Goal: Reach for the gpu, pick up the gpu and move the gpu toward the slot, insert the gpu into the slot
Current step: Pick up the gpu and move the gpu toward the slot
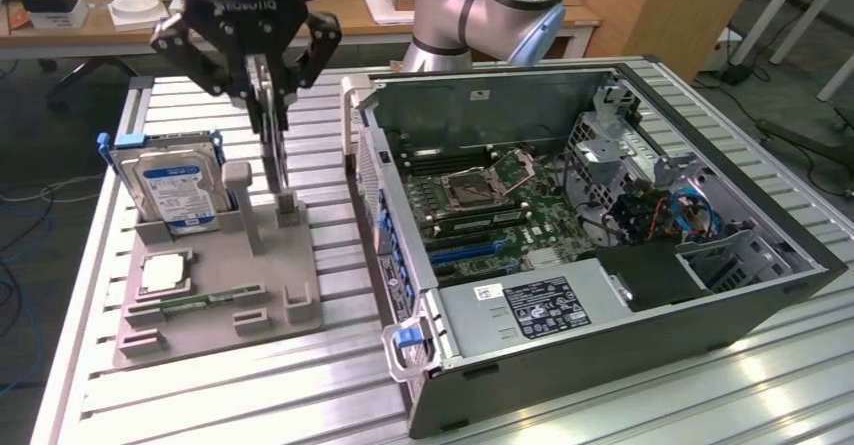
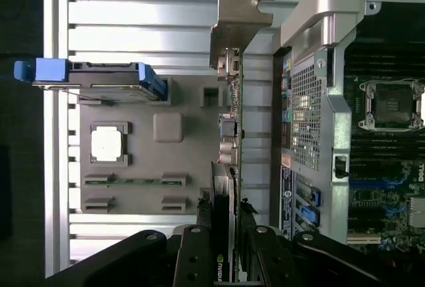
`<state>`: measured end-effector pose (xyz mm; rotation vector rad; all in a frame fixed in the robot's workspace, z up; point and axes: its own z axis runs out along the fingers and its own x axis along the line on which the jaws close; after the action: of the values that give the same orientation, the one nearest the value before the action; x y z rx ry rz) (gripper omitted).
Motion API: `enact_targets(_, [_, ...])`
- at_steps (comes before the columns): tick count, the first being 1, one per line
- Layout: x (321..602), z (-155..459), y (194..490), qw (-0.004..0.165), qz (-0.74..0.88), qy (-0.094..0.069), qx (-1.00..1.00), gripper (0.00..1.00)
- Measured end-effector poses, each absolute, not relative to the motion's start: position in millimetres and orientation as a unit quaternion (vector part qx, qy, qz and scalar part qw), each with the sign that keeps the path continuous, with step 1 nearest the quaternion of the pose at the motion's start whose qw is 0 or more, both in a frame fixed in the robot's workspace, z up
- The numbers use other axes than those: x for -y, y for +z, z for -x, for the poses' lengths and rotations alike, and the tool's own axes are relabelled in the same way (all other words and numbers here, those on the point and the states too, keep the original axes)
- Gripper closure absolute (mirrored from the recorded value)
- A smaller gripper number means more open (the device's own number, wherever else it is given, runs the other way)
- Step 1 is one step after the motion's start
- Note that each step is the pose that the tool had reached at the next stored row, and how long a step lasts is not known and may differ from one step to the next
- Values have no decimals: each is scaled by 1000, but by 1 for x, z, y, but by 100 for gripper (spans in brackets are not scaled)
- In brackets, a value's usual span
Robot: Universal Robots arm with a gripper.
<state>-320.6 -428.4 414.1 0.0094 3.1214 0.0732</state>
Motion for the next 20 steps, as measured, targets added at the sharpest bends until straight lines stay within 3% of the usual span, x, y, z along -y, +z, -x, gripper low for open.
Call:
enact_targets(6, [428, 321, 438, 10, -3, 23, -1000, 74])
enact_targets(11, [428, 321, 447, 10, -3, 10, -1000, 74])
enact_targets(20, [428, 308, 449, 13, -3, 7, -1000, 74])
